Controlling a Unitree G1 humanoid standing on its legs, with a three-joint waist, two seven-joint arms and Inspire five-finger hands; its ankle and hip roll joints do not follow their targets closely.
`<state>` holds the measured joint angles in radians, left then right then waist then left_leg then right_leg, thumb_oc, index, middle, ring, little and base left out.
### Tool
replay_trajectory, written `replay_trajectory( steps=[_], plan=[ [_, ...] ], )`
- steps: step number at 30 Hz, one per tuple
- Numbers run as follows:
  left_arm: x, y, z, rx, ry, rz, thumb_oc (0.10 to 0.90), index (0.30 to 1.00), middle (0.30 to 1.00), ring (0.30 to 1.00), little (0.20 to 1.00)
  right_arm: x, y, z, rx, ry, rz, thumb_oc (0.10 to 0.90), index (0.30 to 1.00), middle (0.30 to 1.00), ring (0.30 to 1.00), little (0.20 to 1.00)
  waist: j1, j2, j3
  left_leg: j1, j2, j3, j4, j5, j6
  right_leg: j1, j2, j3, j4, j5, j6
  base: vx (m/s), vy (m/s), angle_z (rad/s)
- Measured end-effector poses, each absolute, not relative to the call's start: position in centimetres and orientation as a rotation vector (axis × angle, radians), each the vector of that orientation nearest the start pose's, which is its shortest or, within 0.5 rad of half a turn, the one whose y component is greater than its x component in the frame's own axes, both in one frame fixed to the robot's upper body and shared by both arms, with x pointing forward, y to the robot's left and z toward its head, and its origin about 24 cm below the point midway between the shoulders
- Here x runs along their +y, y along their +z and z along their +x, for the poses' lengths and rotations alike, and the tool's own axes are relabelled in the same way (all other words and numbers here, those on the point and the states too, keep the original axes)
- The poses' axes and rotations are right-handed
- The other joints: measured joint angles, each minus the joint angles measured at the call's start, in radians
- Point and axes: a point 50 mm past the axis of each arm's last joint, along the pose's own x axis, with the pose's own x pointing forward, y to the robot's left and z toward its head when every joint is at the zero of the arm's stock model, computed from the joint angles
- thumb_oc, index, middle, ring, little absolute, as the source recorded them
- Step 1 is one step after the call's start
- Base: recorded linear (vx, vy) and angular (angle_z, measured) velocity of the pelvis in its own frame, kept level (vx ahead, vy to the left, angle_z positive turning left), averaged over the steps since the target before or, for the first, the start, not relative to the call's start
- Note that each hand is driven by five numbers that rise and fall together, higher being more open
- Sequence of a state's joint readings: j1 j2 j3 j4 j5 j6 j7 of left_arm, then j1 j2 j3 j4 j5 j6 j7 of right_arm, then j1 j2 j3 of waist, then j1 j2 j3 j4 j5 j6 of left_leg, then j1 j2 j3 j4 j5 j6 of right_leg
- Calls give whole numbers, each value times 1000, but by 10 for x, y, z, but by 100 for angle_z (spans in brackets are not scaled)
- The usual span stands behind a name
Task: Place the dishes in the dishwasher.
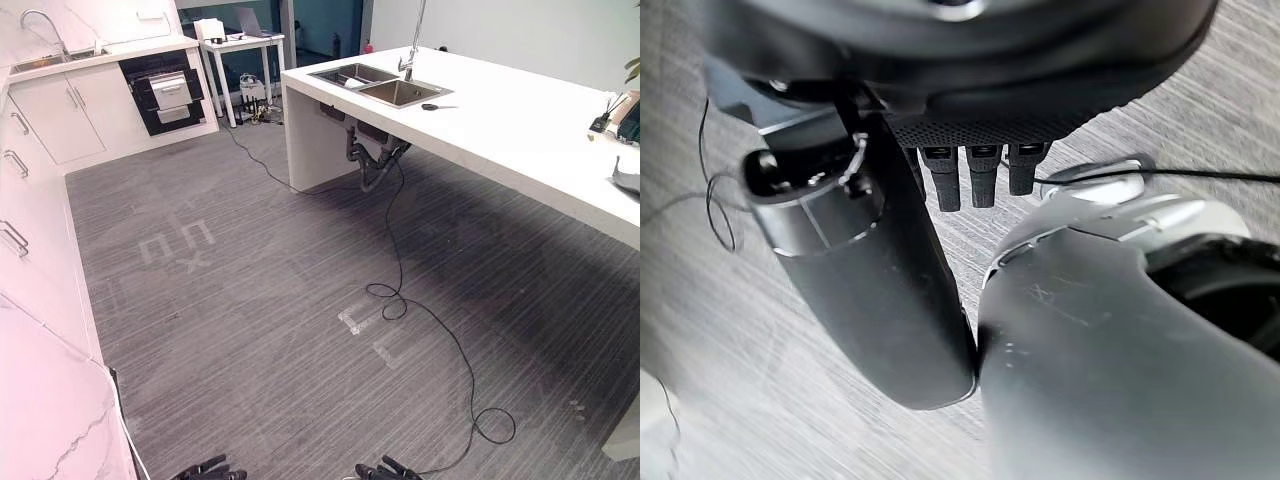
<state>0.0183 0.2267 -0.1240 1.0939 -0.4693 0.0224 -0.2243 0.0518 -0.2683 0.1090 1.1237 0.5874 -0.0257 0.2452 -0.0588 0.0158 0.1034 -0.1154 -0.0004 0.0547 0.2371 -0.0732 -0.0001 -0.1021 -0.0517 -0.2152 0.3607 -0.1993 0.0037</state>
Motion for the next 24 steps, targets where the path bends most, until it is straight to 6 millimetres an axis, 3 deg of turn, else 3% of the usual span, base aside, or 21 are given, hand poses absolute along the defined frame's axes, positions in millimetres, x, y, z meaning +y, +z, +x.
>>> replay_trajectory(
  steps=[2,4,5,6,7,9,10,11,12,13,14,15,16,17,18,19,20,21,22,23,24],
  plan=[
    [211,-150,121,1036,59,-279,800,900,900,900,900,-232,-145,120,987,-126,289,800,900,900,900,900,8,4,33,12,1,-6,-36,34,-38,-20,26,21,27,-14,-22,-23,-219,23],
    [214,-138,150,937,24,-261,800,900,900,900,900,-224,-138,145,925,-87,276,800,900,900,900,900,15,-48,111,-138,-19,1,218,129,-106,-65,3,50,79,-21,-79,118,-59,62],
    [211,-135,157,896,7,-266,800,900,900,900,900,-226,-137,152,925,-95,269,800,900,900,900,900,28,-48,137,-233,-5,6,352,141,-105,-63,12,48,88,-24,-78,211,27,30],
    [214,-131,163,868,11,-275,800,900,900,900,900,-231,-135,157,919,-120,264,800,900,900,900,900,39,-44,149,-243,10,74,289,117,-74,-41,27,39,75,-31,-64,480,127,-2],
    [211,-138,150,915,-1,-278,800,900,900,900,900,-235,-137,151,930,-141,268,800,900,900,900,900,33,-17,156,-169,14,129,58,120,-66,45,60,13,-29,-16,-17,742,215,-20],
    [208,-136,150,879,-11,-280,800,900,900,900,900,-245,-136,144,957,-146,231,800,900,900,900,900,23,54,174,-252,101,93,-16,139,-125,37,112,32,171,-172,-67,828,326,20],
    [210,-133,156,832,-1,-315,800,900,900,900,900,-255,-141,126,1022,-193,228,800,900,900,900,900,52,77,176,-300,153,164,-16,114,-113,99,147,26,119,-208,-23,672,371,-18],
    [227,-135,146,853,70,-338,800,900,900,900,900,-257,-145,115,1052,-217,244,800,900,900,900,900,57,21,157,-276,147,252,155,19,-13,243,123,8,-18,-185,-5,956,563,-70],
    [228,-137,143,880,63,-333,800,900,900,900,900,-253,-147,113,1062,-221,259,800,900,900,900,900,58,-41,143,-244,26,316,198,-17,68,317,113,24,-95,-137,4,934,611,-70],
    [227,-138,142,900,46,-334,800,900,900,900,900,-254,-146,118,1049,-238,278,800,900,900,900,900,65,-53,137,-219,-56,345,243,-78,161,341,129,55,-69,-134,10,742,593,-30],
    [227,-145,123,980,36,-327,800,900,900,900,900,-256,-147,112,1033,-282,306,800,900,900,900,900,59,-15,104,-81,-101,348,127,-201,306,350,209,59,72,-130,74,355,377,-25],
    [244,-147,103,1085,19,-233,800,900,900,900,900,-235,-150,108,997,-259,338,800,900,900,900,900,17,-82,36,-32,-120,257,115,-104,297,133,162,14,609,10,232,384,314,14],
    [238,-141,128,1022,-40,-199,800,900,900,900,900,-228,-149,115,978,-215,326,800,900,900,900,900,-13,-91,31,-35,-121,240,175,-141,278,-82,111,60,897,159,258,531,222,44],
    [225,-136,150,984,-108,-162,800,900,900,900,900,-226,-148,120,978,-189,300,800,900,900,900,900,-34,-72,42,-13,-134,220,218,-222,277,-216,44,96,1003,172,236,655,41,73],
    [196,-137,160,960,-164,-201,800,900,900,900,900,-230,-147,119,970,-211,314,800,900,900,900,900,-62,24,47,111,-142,162,74,-210,225,-273,14,81,925,101,116,674,-175,18],
    [184,-137,164,943,-184,-235,800,900,900,900,900,-240,-142,126,933,-220,301,800,900,900,900,900,-80,112,57,180,-102,105,-47,-155,-22,-330,113,69,616,-25,21,683,-272,13],
    [189,-134,169,930,-175,-227,800,900,900,900,900,-231,-138,138,904,-138,280,800,900,900,900,900,-106,69,68,176,-138,7,-8,-101,-174,-365,97,73,294,-48,-19,591,-268,35],
    [197,-126,185,882,-171,-210,800,900,900,900,900,-226,-133,140,860,-103,281,800,900,900,900,900,-138,24,78,148,-120,10,112,-207,-49,-385,25,32,32,-18,-12,496,-246,140],
    [201,-116,199,819,-183,-184,800,900,900,900,900,-227,-129,141,805,-119,329,800,900,900,900,900,-174,-5,97,254,-50,-30,-73,-227,45,-459,-43,11,-68,55,63,427,-218,99],
    [205,-118,195,812,-138,-195,800,900,900,900,900,-224,-133,141,815,-159,368,800,900,900,900,900,-128,-43,126,360,-68,31,-93,-228,39,-454,-35,1,-53,94,27,383,-176,62],
    [208,-128,175,880,-117,-196,800,900,900,900,900,-222,-139,129,868,-189,378,800,900,900,900,900,-130,-59,114,439,-61,10,-43,-262,-10,-353,-19,9,-41,100,-12,444,-166,35]
  ],
)
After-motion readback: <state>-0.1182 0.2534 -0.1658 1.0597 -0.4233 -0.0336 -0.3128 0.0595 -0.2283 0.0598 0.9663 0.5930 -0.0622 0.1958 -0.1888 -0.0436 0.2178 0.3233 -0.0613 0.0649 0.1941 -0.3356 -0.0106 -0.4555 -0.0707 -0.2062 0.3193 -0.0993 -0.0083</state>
